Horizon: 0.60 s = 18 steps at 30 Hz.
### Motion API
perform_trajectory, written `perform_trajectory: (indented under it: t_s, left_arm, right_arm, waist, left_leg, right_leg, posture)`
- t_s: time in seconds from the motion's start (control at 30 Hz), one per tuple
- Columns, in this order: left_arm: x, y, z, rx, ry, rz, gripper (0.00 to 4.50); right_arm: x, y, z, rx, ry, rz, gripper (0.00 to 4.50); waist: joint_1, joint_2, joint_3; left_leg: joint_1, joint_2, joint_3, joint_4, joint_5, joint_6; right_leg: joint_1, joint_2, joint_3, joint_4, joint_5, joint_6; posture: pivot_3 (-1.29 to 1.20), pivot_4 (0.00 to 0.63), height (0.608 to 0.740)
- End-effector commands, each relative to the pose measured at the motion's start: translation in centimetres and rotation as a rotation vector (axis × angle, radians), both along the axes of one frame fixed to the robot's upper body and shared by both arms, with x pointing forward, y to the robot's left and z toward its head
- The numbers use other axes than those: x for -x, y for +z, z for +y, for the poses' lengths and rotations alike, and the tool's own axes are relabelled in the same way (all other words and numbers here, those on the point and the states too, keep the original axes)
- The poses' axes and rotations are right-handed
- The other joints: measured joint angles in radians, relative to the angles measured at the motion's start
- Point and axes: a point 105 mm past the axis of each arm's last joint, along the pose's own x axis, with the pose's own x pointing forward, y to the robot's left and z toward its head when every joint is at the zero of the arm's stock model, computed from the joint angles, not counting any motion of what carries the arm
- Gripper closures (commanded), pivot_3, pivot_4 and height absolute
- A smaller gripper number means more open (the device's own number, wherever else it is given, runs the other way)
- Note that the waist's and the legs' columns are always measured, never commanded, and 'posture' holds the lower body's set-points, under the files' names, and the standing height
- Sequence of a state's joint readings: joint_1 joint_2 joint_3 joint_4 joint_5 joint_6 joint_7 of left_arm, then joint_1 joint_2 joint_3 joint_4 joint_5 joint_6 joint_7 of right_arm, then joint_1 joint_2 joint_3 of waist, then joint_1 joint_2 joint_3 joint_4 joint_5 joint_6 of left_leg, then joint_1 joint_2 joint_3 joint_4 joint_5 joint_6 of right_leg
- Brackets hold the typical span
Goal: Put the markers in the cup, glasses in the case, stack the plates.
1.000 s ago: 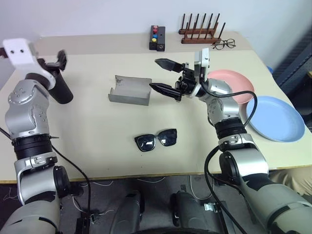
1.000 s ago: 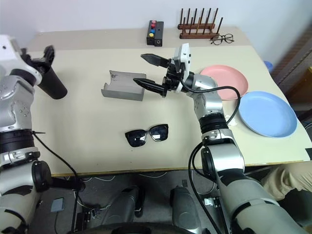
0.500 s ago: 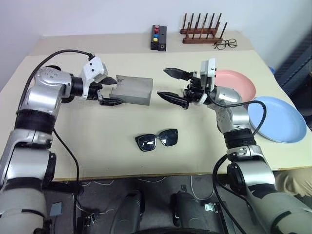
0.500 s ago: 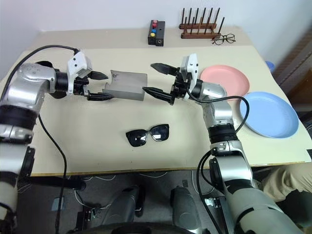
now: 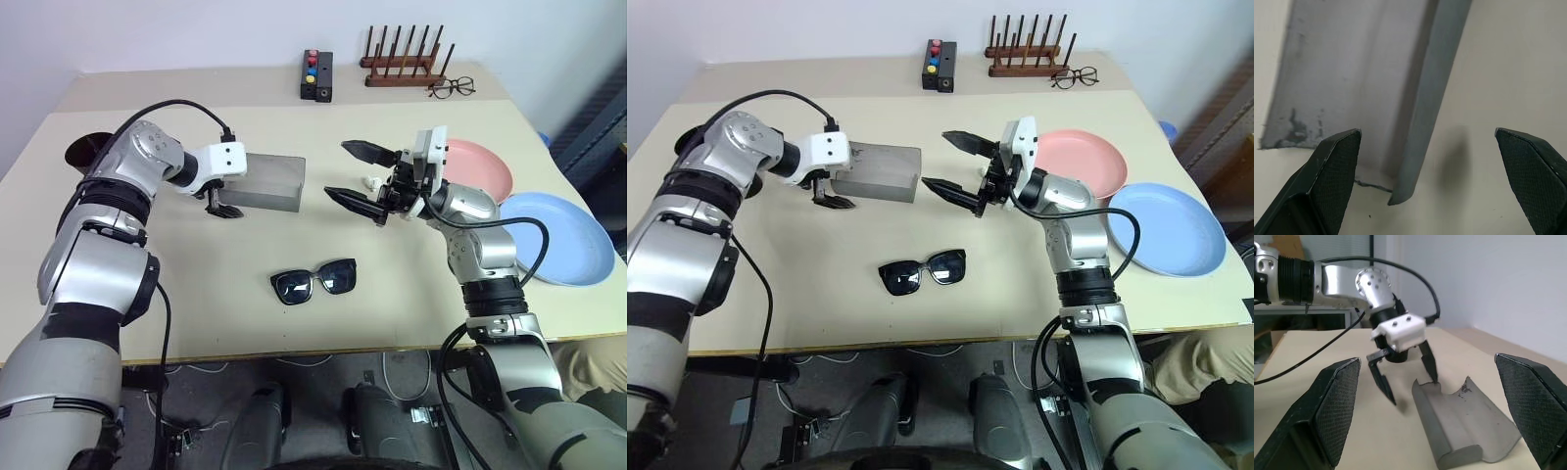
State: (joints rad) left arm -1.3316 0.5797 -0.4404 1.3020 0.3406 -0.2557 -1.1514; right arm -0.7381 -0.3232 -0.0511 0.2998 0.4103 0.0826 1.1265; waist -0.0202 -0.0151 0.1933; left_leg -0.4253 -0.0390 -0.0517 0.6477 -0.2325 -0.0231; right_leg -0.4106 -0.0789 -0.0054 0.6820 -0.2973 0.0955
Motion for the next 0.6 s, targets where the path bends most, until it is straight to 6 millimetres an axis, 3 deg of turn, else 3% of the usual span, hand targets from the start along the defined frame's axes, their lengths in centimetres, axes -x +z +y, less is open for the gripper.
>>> perform_trajectory:
  t_s: [0.03,0.57,0.6]
  left_arm:
    - [-0.9,1.2,0.7,-0.091,0.029,-0.099,0.02]
    - [-1.8,1.2,-0.8,-0.088,0.052,-0.146,0.02]
    - [-1.8,1.1,-0.8,-0.091,0.051,-0.143,0.26]
  right_arm:
    - [0.6,1.4,-0.4,-0.029,-0.009,-0.054,0.00]
    - [0.7,1.4,-0.4,-0.033,-0.024,-0.054,0.00]
    - [0.6,1.4,-0.4,-0.034,-0.024,-0.054,0.00]
  waist:
    - [0.000,0.000,0.000]
    - [0.003,0.000,0.000]
    - [0.003,0.000,0.000]
  left_leg:
    - [0.000,0.000,0.000,0.000,0.000,0.000]
    - [0.000,0.000,0.000,0.000,0.000,0.000]
    - [0.000,0.000,0.000,0.000,0.000,0.000]
  right_leg:
    - [0.000,0.000,0.000,0.000,0.000,0.000]
    - [0.000,0.000,0.000,0.000,0.000,0.000]
    - [0.000,0.000,0.000,0.000,0.000,0.000]
  posture:
    - [0.00,0.150,0.740]
    - [0.00,0.150,0.740]
    - [0.00,0.150,0.740]
